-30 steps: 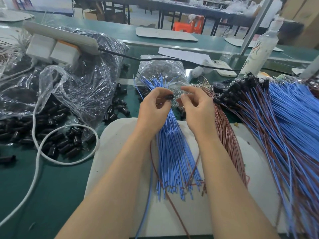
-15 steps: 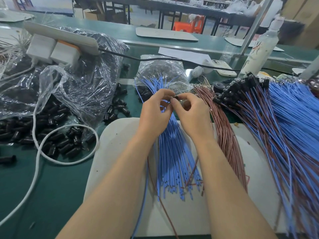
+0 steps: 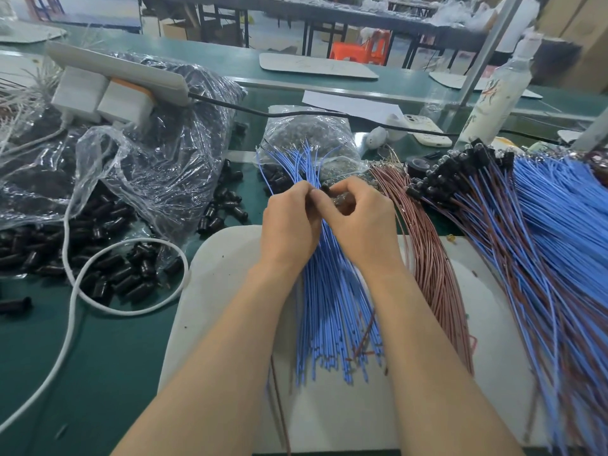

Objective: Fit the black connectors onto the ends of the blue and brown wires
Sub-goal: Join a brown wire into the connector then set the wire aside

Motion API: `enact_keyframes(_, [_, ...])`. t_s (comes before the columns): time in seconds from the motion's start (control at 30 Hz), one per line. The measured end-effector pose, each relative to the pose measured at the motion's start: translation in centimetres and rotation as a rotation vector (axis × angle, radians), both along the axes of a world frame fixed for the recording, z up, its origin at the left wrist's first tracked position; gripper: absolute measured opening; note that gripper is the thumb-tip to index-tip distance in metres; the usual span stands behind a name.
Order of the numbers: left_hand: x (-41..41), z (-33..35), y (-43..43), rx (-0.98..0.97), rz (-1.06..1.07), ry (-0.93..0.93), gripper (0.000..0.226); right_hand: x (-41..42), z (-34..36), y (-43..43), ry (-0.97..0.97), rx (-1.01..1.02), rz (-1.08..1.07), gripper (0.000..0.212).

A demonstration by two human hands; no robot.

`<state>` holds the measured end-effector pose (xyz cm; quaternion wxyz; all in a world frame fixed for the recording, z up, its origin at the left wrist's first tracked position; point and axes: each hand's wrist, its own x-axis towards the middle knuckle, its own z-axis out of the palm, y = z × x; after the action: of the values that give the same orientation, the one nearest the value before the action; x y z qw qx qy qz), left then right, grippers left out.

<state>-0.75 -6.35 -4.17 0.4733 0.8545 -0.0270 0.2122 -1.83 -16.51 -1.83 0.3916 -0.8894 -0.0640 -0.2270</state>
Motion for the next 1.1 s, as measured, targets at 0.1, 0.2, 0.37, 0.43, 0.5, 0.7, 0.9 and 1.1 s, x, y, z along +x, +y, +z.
enact_keyframes(0.1, [0.2,0.0,0.1,-0.087,-0.03,0.022,0.013,0.2,0.4,-0.6,0.077,0.092,0.013,0.017])
enact_keyframes(0.2, [0.2,0.0,0.1,-0.122,-0.045,-0.001,0.018,0.2,0.8,-1.2,0.123,0.192,0.017,0.021])
enact_keyframes(0.37, [0.2,0.0,0.2,-0.13,-0.047,-0.021,0.021,-0.1,1.5,-1.7,0.165,0.495,0.15,0.002])
enact_keyframes(0.43, [0.3,0.0,0.2,-0.134,-0.051,-0.022,0.019,-0.1,1.7,-1.9,0.124,0.493,0.174,0.004])
enact_keyframes(0.5, [0.4,-0.1,0.2,-0.131,-0.056,-0.032,0.014,-0.2,1.8,-2.0,0.091,0.461,0.175,0.005])
enact_keyframes(0.7, [0.4,-0.1,0.3,-0.062,-0.03,-0.056,0.01,-0.1,1.9,-1.5,0.063,0.319,0.146,0.011])
enact_keyframes(0.9, [0.2,0.2,0.2,0.006,-0.005,-0.038,0.006,-0.3,1.8,-1.2,-0.023,0.15,0.072,0.011])
enact_keyframes(1.1, [-0.1,0.5,0.2,0.069,0.036,-0.001,0.005,-0.4,1.7,-1.1,-0.035,0.038,0.052,0.01])
